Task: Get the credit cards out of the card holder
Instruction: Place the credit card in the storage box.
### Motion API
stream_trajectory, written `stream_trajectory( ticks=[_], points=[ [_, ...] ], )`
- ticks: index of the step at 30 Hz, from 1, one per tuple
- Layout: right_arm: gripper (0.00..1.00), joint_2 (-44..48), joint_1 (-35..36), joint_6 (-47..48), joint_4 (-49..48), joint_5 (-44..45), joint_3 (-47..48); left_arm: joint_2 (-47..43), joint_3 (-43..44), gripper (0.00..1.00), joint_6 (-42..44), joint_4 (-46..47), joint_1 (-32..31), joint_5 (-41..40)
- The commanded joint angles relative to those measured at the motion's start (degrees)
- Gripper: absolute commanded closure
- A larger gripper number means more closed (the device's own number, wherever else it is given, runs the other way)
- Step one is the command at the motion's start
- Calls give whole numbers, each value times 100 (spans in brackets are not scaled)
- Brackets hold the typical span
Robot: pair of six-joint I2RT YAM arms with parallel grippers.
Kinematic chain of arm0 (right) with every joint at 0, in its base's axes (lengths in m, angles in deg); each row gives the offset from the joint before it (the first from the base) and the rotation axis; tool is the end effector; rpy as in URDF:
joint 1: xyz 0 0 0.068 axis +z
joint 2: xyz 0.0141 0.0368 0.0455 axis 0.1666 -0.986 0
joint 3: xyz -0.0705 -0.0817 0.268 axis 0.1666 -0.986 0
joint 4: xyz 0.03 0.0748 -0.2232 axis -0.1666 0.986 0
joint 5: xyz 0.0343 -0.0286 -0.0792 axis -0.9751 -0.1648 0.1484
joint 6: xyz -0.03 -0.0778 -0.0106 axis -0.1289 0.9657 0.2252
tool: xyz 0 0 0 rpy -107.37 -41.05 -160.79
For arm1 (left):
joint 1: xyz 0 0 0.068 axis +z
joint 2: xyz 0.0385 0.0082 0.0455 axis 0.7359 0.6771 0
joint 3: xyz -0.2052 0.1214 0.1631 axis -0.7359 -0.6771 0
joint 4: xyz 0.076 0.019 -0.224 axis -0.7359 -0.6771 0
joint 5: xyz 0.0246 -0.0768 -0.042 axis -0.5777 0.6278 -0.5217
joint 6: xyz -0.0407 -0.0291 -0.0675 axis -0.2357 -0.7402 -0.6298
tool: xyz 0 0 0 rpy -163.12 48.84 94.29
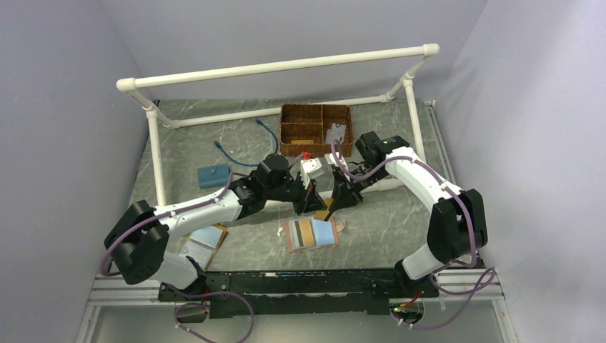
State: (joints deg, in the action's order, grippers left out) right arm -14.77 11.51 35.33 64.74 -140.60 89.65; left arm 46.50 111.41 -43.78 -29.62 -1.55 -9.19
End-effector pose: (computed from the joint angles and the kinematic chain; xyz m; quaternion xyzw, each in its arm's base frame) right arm 0.1977 0.1471 0.2697 -0.6059 0.5949 0.4779 0.2250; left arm 0.1828 -0.2712 0.2768 0.4137 0.7029 -0.4678 0.3405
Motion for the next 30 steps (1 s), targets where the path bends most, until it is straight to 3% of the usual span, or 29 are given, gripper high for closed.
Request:
stream_trajectory(
  ticks=[1,3,4,10,14,18,21,30],
  points=[
    [93,-29,17,543,455,-479,215,-138,-188,100,-96,399,13,-62],
    [100,-54,17,727,650,-527,247,-191,-244,99,-221,406,20,-231],
    [100,-52,17,808,709,-530,268,-215,-264,94,-307,389,31,-353],
    [100,-105,17,570,714,-216,562,-587,-531,38,-904,150,141,-1141],
    [100,-433,8,-1,593,401,1264,-1120,-851,15,-1292,-186,320,-1815],
    [100,-781,8,-959,73,980,2025,-1622,-905,8,-1508,-1105,530,-2445],
    [100,-1007,8,-2222,-976,1549,2473,-1933,-1001,8,-1791,-1633,603,-2906],
    [100,-1878,31,-5017,-3283,2447,3285,-2905,-1519,6,-2280,-2012,653,-3306]
  ],
)
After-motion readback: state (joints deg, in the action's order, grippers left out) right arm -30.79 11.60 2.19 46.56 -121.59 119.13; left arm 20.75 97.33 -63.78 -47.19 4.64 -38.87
